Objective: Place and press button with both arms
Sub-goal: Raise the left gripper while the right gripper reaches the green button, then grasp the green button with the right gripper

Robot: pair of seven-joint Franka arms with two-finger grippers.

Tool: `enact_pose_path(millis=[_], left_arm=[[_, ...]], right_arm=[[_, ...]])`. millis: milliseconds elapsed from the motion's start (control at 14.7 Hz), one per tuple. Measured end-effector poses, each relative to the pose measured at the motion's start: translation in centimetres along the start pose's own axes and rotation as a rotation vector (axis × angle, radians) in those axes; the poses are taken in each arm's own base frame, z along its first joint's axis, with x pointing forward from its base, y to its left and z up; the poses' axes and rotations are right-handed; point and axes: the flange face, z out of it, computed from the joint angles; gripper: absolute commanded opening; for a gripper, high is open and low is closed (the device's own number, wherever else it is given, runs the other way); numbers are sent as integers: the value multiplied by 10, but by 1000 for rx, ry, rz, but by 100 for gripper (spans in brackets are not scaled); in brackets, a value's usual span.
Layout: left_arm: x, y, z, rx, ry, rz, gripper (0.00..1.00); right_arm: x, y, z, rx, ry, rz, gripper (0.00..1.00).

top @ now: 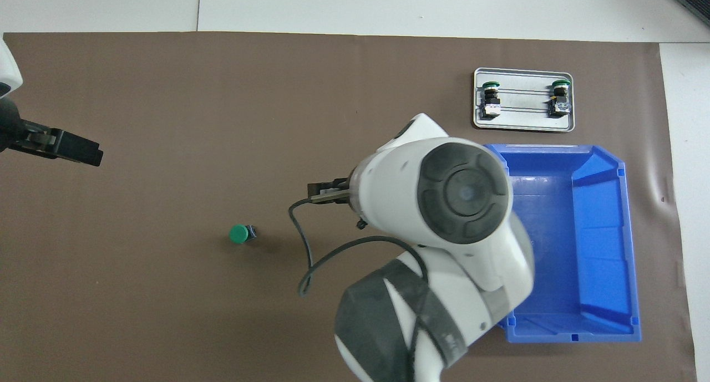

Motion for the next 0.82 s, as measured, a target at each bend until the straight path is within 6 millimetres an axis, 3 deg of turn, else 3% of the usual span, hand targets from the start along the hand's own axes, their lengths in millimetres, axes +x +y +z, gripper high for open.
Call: enact_pose_path(millis=[204,408,612,816], left_arm=[[-9,-17,7,-5,-29,-34,100],[-16,-17,13,-7,-46,-37,100],[-20,-9,16,-8,-54,-24,100],[-23,-7,17,-6,-52,-22,100]], right_arm=[[-26,-59,68,19,6,-52,100],[-49,-100,109,66,53,-47,100],[-67,-127,134,108,90,-65,100],[-81,-141,179,139,139,-103,100]])
